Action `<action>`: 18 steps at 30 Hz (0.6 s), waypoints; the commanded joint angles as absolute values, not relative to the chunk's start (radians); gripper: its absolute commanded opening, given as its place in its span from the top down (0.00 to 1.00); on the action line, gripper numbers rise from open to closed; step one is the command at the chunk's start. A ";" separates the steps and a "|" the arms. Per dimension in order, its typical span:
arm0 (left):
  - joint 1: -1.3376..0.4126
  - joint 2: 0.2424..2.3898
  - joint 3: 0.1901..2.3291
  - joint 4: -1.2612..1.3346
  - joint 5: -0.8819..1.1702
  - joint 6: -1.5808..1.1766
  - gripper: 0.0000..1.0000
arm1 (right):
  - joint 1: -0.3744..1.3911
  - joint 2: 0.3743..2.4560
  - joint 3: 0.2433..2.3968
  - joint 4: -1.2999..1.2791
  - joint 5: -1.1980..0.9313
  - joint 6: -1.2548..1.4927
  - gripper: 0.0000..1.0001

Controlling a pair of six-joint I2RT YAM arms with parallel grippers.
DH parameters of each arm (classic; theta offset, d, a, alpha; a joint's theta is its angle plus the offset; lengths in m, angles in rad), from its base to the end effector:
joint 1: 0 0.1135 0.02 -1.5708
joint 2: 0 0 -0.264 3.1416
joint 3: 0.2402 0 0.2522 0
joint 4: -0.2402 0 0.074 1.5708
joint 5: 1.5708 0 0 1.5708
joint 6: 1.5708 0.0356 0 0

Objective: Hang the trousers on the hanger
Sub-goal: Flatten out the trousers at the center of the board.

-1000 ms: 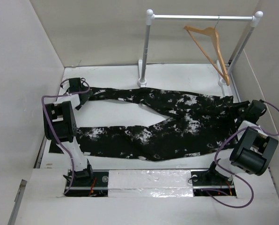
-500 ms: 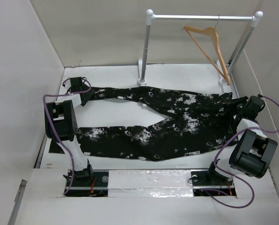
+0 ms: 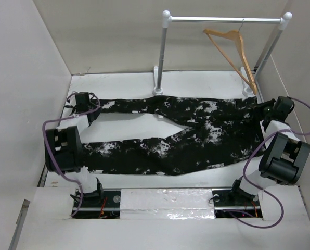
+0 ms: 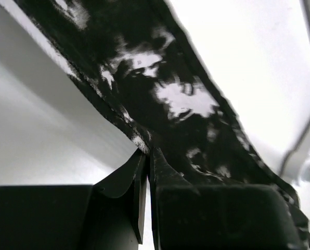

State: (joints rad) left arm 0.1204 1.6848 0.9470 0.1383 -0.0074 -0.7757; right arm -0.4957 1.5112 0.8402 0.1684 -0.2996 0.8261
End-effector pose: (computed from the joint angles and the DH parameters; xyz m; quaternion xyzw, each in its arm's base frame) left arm 0.3595 0.0438 0.1936 -0.3847 0.7963 -0.1471 0.4430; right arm 0.2936 -0.1468 0.2197 0.4625 0.7185 0.2095 0.4754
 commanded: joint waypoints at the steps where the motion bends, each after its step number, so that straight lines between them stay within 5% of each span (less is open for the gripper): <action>1: 0.166 1.537 0.884 0.192 -0.005 -0.767 1.00 | -0.526 1.522 0.980 0.131 -0.238 0.816 1.00; 18: 0.186 1.496 0.858 -0.074 0.020 -0.689 1.00 | -0.588 1.655 1.037 0.026 -0.150 0.781 0.98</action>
